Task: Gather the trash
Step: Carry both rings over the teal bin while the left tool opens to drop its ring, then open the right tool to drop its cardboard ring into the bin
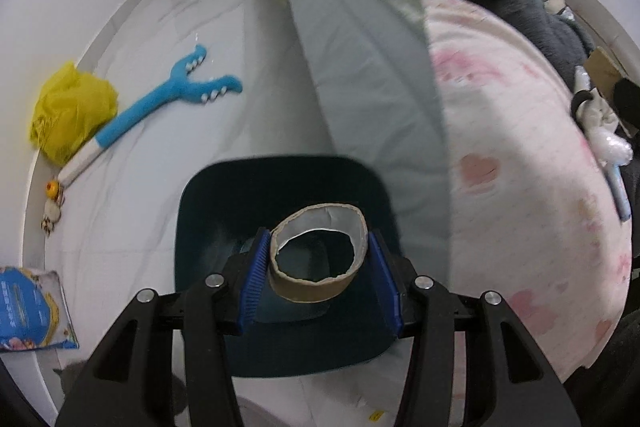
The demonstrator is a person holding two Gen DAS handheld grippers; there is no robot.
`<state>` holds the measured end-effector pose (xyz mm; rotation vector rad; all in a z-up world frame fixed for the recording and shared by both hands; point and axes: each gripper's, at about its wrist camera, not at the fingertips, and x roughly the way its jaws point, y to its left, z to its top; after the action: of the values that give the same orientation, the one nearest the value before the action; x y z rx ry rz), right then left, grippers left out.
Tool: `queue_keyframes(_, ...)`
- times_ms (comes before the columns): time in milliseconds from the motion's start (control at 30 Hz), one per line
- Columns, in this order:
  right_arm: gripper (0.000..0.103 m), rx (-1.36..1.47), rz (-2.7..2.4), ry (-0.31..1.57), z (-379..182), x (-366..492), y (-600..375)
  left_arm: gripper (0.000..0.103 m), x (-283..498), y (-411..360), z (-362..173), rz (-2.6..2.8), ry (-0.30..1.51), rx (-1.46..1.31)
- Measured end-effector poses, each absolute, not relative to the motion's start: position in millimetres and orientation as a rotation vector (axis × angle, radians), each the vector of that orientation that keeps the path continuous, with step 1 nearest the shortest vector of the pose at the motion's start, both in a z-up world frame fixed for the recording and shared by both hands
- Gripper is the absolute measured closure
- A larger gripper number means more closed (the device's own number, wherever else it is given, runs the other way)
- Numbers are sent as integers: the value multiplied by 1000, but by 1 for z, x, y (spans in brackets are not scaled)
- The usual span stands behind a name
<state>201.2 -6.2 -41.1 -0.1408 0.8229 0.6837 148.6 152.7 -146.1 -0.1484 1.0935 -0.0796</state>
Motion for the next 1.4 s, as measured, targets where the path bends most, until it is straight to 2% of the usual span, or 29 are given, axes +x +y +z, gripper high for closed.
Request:
queue_keyframes(500,56,-189,747,974,-82,203,65,50,134,196,-191,-53,1299,-220)
queue_keyframes(633,56,-201,753,1019,-97,205,80,38,127,204,-196,-74,1313,-229)
queue_keyframes(700,56,-202,753,1039,-104,205,87,37,128,208,-198,-79,1312,-231)
queue_keyframes(1033,56,-215,734,1159,-147,215,113,36,115,240,-175,-45,1195,-288)
queue_keyframes(1400,56,-226,697,1267,-192,217,137,46,101,258,-127,-41,987,-260)
